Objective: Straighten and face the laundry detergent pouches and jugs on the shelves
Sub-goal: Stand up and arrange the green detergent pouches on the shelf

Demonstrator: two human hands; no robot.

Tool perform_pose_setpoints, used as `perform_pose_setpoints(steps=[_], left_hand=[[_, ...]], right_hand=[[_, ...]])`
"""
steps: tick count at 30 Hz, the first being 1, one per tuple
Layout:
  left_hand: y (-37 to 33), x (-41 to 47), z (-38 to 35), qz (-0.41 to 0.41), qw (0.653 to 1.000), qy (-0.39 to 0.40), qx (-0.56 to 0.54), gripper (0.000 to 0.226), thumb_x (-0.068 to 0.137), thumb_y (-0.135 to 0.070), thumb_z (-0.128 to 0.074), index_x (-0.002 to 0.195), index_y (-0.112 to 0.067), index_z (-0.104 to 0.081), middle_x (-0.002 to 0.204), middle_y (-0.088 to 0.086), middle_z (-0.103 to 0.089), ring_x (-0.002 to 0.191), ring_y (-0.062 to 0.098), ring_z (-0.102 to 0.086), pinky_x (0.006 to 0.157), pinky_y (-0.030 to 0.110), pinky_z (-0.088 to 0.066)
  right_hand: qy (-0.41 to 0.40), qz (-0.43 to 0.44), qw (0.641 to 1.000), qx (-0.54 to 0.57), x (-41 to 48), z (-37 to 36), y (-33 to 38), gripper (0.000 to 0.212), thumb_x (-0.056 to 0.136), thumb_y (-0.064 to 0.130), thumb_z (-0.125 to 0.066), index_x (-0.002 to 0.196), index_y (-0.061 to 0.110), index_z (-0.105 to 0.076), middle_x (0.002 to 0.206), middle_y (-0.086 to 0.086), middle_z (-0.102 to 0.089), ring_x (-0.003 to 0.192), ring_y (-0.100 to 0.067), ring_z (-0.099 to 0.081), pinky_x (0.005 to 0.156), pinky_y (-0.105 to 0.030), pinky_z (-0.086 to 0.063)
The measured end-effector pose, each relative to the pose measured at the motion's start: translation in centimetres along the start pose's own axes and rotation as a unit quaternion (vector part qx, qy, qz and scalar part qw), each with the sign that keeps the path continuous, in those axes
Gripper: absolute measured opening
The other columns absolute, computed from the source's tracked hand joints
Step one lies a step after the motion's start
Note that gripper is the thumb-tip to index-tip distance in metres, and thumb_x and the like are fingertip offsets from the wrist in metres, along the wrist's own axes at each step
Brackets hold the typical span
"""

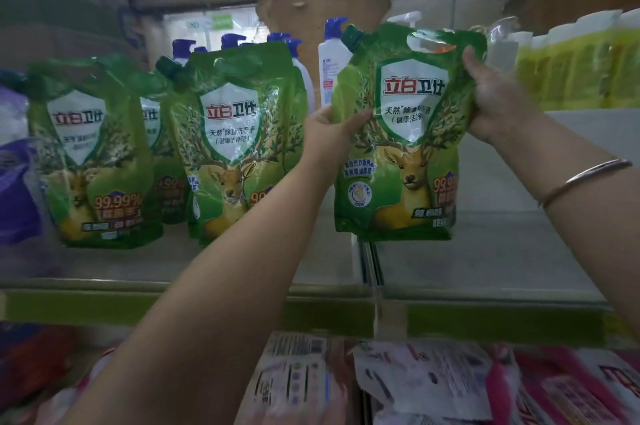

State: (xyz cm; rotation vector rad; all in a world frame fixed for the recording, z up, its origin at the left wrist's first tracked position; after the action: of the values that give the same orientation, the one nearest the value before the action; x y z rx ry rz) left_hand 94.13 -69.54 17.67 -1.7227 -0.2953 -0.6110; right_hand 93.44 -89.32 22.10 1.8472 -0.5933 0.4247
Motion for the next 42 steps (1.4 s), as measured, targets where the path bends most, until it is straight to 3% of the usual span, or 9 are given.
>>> perform_pose_setpoints(steps=[5,8,13,18,23,27,32,37,42], left_hand=[[2.6,-0.6,1.7,0.013,0.997,-0.073,0.035,0.018,0.083,-0.027,-0.069,0.092,-0.012,-0.063,0.096,0.014,-0.069,0.089,0.028,-0.066,0.084,0.049,-0.055],[4.2,-2.3,2.2,0.059,0.993,-0.028,0.096,0.039,0.078,-0.041,-0.070,0.103,-0.014,-0.060,0.099,0.004,-0.069,0.091,0.018,-0.067,0.077,0.030,-0.057],[3.6,-3.4,3.1,0.141,0.961,0.129,0.201,0.031,0.069,-0.026,-0.080,0.094,-0.016,-0.064,0.093,0.001,-0.072,0.085,0.017,-0.070,0.079,0.029,-0.056],[4.8,-4.4,3.6,0.145,0.952,0.163,0.214,0.029,0.067,-0.011,-0.082,0.089,-0.020,-0.066,0.084,-0.006,-0.073,0.071,0.004,-0.070,0.058,0.015,-0.054],[5.2,-4.2,3.8,0.148,0.951,0.162,0.220,0.028,0.069,-0.010,-0.081,0.088,-0.022,-0.065,0.092,-0.001,-0.071,0.086,0.014,-0.069,0.075,0.024,-0.057],[5.5,-4.1,4.1,0.149,0.945,0.163,0.239,0.027,0.070,-0.012,-0.080,0.085,-0.025,-0.063,0.092,-0.003,-0.070,0.092,0.015,-0.067,0.079,0.023,-0.054],[6.3,-3.9,4.8,0.156,0.935,0.141,0.287,0.043,0.065,-0.009,-0.083,0.102,-0.015,-0.061,0.106,0.002,-0.069,0.101,0.018,-0.064,0.091,0.031,-0.052],[6.8,-3.8,4.8,0.155,0.920,0.130,0.336,0.047,0.064,-0.010,-0.084,0.104,-0.010,-0.059,0.109,0.007,-0.068,0.102,0.023,-0.063,0.096,0.041,-0.050],[6.8,-3.9,4.8,0.155,0.914,0.127,0.352,0.052,0.065,-0.014,-0.084,0.110,-0.007,-0.058,0.108,0.008,-0.067,0.102,0.023,-0.062,0.095,0.042,-0.050]], right_hand=[[0.012,0.000,0.999,-0.039,-1.2,-0.5,-1.8,0.043,0.080,0.037,-0.056,0.110,0.006,-0.060,0.104,-0.007,-0.070,0.093,-0.023,-0.070,0.076,-0.037,-0.057],[-0.003,-0.003,0.994,-0.112,-2.1,0.3,-2.8,0.030,0.092,0.039,-0.049,0.097,0.011,-0.059,0.094,0.000,-0.071,0.082,-0.015,-0.070,0.065,-0.029,-0.056],[-0.068,0.045,0.984,-0.160,-2.8,0.3,-2.7,0.026,0.095,0.035,-0.048,0.082,0.015,-0.056,0.098,-0.005,-0.068,0.082,-0.015,-0.069,0.065,-0.029,-0.057],[-0.066,0.039,0.971,-0.225,-2.2,0.1,-1.7,0.028,0.097,0.030,-0.046,0.076,0.013,-0.053,0.101,-0.013,-0.067,0.076,-0.018,-0.065,0.067,-0.030,-0.058],[-0.016,-0.023,0.932,-0.361,-1.4,0.2,0.9,0.026,0.096,0.028,-0.048,0.075,0.013,-0.051,0.079,-0.002,-0.062,0.059,-0.009,-0.065,0.053,-0.026,-0.059],[-0.071,0.022,0.934,-0.350,-1.3,0.3,-0.1,0.025,0.096,0.027,-0.049,0.073,0.018,-0.048,0.077,0.002,-0.059,0.049,-0.002,-0.062,0.041,-0.017,-0.052],[-0.025,0.014,0.965,-0.261,-1.4,1.4,-0.4,0.024,0.097,0.031,-0.045,0.080,0.016,-0.053,0.081,0.001,-0.066,0.061,-0.003,-0.067,0.053,-0.022,-0.057],[-0.020,-0.059,0.989,-0.135,-0.6,1.6,-0.3,0.049,0.096,0.045,-0.038,0.123,0.007,-0.052,0.111,-0.007,-0.069,0.097,-0.023,-0.069,0.071,-0.037,-0.058],[-0.138,-0.012,0.962,-0.237,-0.3,1.1,-0.6,0.045,0.081,0.066,-0.043,0.082,0.022,-0.054,0.092,-0.005,-0.064,0.086,-0.023,-0.065,0.082,-0.049,-0.056]])
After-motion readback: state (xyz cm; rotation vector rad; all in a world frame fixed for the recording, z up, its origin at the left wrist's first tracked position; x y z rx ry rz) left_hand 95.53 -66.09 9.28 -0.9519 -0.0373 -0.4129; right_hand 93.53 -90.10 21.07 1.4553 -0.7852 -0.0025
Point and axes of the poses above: each hand's wrist, its own x-axis towards the middle knuckle, its own z-axis out of the back of the hand, y = z × x, the point moved 1 cm from there along x, towards the middle knuckle
